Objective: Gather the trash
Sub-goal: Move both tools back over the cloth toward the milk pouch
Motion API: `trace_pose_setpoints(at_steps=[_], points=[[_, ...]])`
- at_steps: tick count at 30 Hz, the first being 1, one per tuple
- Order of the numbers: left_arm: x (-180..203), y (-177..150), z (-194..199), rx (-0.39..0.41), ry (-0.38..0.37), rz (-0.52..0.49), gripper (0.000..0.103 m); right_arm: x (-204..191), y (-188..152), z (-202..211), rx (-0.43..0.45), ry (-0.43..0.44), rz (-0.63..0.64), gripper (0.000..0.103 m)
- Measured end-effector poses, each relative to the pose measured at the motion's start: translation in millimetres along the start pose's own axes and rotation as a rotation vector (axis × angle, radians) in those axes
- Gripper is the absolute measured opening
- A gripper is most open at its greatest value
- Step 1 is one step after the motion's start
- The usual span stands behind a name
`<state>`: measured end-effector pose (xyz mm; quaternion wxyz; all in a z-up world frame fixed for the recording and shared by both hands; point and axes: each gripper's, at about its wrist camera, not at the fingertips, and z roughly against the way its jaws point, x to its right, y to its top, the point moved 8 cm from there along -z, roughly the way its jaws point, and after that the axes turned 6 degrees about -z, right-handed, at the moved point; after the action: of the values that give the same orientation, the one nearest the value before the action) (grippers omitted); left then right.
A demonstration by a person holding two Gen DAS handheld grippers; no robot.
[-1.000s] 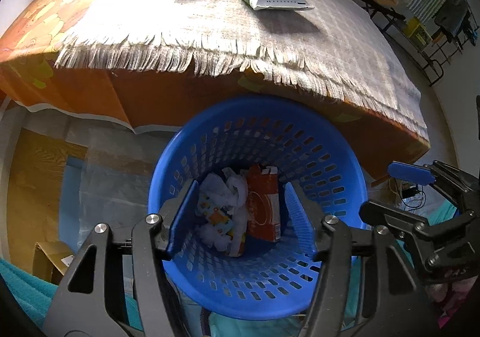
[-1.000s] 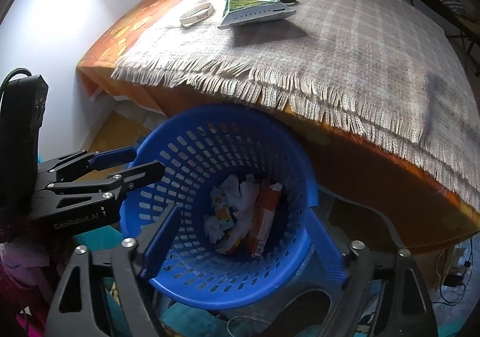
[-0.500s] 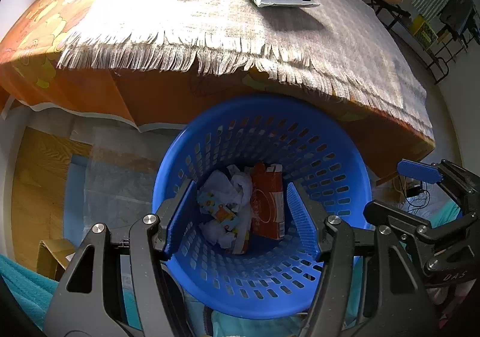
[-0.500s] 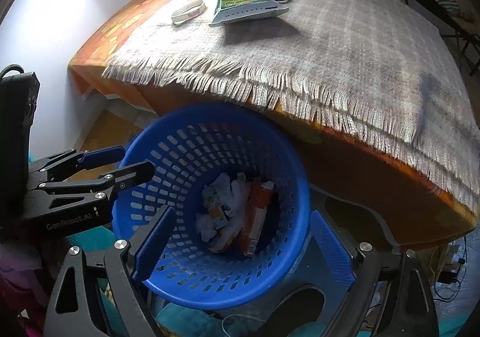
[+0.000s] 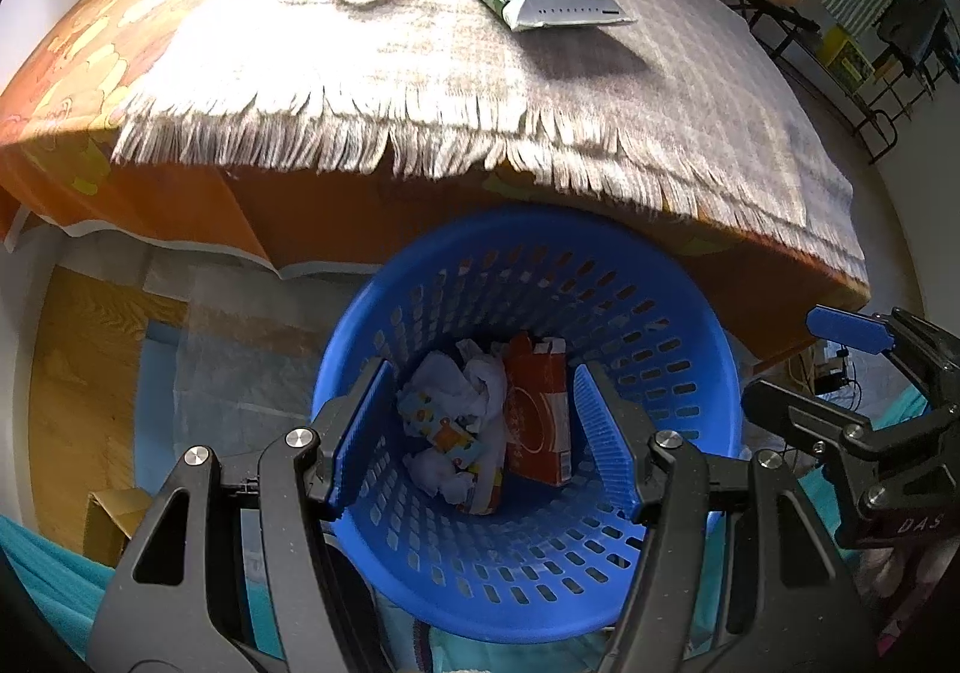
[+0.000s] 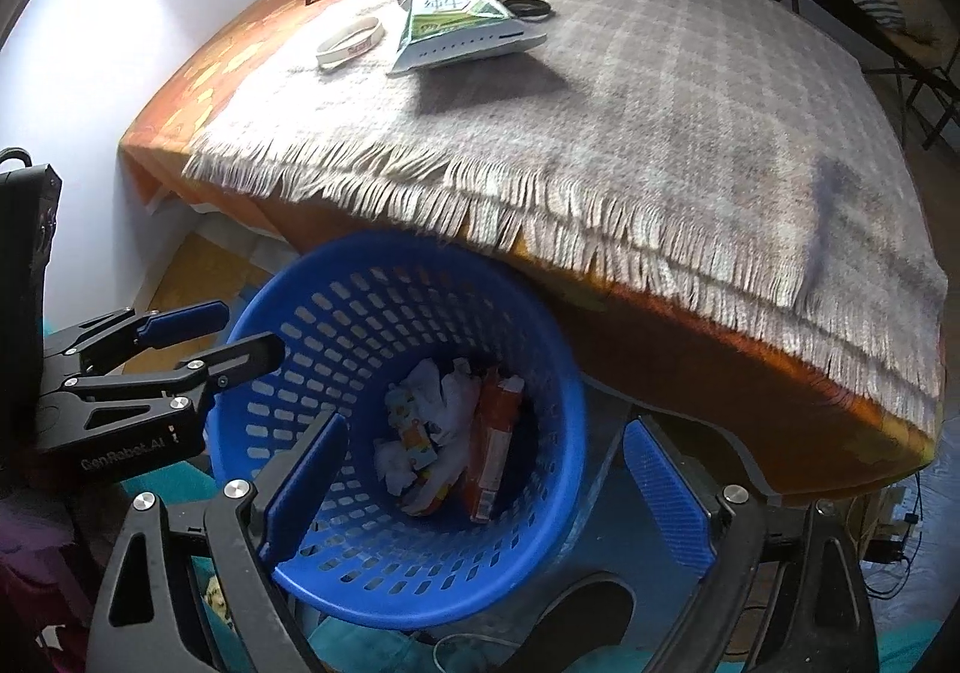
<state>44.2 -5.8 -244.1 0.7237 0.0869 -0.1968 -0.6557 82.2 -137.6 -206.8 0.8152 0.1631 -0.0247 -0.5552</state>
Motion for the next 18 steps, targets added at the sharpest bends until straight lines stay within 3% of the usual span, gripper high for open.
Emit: trace_pose_setpoints(at_steps=[18], points=[[-31, 69, 21, 0.077, 0.022, 0.009, 0.064, -2, 65, 24, 0.134, 0.01, 0.016, 0.095]])
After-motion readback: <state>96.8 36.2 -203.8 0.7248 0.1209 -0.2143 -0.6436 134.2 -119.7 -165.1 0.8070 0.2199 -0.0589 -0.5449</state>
